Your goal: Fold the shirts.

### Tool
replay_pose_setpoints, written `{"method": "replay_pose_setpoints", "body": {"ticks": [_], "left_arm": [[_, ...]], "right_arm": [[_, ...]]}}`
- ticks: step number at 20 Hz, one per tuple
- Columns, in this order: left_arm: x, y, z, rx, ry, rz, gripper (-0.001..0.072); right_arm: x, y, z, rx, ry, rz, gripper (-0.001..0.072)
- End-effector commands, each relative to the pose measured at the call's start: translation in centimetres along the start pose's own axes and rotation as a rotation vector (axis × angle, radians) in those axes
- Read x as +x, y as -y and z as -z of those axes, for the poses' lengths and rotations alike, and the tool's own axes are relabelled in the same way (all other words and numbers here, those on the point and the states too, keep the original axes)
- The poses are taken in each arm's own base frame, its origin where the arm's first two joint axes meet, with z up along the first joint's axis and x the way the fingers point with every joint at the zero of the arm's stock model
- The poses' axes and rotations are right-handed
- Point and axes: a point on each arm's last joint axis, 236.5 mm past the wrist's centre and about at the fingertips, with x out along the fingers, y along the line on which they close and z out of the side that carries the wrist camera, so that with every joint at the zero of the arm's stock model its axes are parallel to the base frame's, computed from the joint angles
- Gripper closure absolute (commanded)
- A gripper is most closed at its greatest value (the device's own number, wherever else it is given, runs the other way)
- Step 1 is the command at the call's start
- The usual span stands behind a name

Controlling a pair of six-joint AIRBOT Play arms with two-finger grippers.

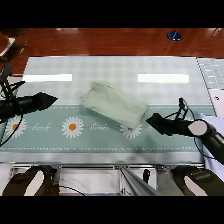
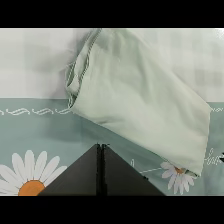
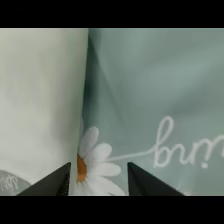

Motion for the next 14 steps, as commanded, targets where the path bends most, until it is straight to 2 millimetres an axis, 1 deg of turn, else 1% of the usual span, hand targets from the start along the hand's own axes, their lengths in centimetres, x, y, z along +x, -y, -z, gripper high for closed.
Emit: {"method": "replay_pose_setpoints", "body": {"ticks": [1, 3, 5, 7, 8, 9, 10, 11, 12, 13, 14], "left_arm": [[0.0, 0.0, 0.1, 0.000, -0.003, 0.001, 0.0686], [0.0, 0.0, 0.1, 0.000, -0.003, 0.000, 0.0685], [0.0, 0.0, 0.1, 0.000, -0.003, 0.000, 0.0686], [0.0, 0.0, 0.1, 0.000, -0.003, 0.000, 0.0686], [0.0, 0.0, 0.1, 0.001, -0.002, 0.000, 0.0686], [0.0, 0.0, 0.0, 0.001, -0.001, 0.000, 0.0685], [0.0, 0.0, 0.0, 0.001, -0.001, 0.000, 0.0685], [0.0, 0.0, 0.0, 0.001, -0.001, 0.000, 0.0686], [0.0, 0.0, 0.0, 0.001, -0.001, 0.000, 0.0685], [0.0, 0.0, 0.0, 0.001, -0.001, 0.000, 0.0686], [0.0, 0.0, 0.0, 0.001, -0.001, 0.000, 0.0685]], "right_arm": [[3.3, -0.3, 0.4, 0.074, -0.068, -0.037, 0.0302], [4.9, -1.8, 0.4, 0.057, -0.137, -0.070, 0.0302], [6.2, -3.3, -0.3, 0.069, -0.170, -0.105, 0.0302], [7.2, -4.4, 0.1, 0.050, -0.242, -0.123, 0.0307], [7.5, -5.1, 0.3, 0.018, -0.280, -0.138, 0.0355], [7.5, -5.8, 0.3, -0.013, -0.300, -0.155, 0.0431], [7.3, -6.8, -0.2, -0.041, -0.297, -0.174, 0.0483], [7.1, -7.6, -0.8, -0.054, -0.284, -0.188, 0.0500], [7.0, -8.2, -1.3, -0.069, -0.271, -0.198, 0.0556], [6.9, -8.7, -1.7, -0.098, -0.257, -0.209, 0.0668], [6.8, -9.1, -2.1, -0.129, -0.246, -0.219, 0.0689]]}}
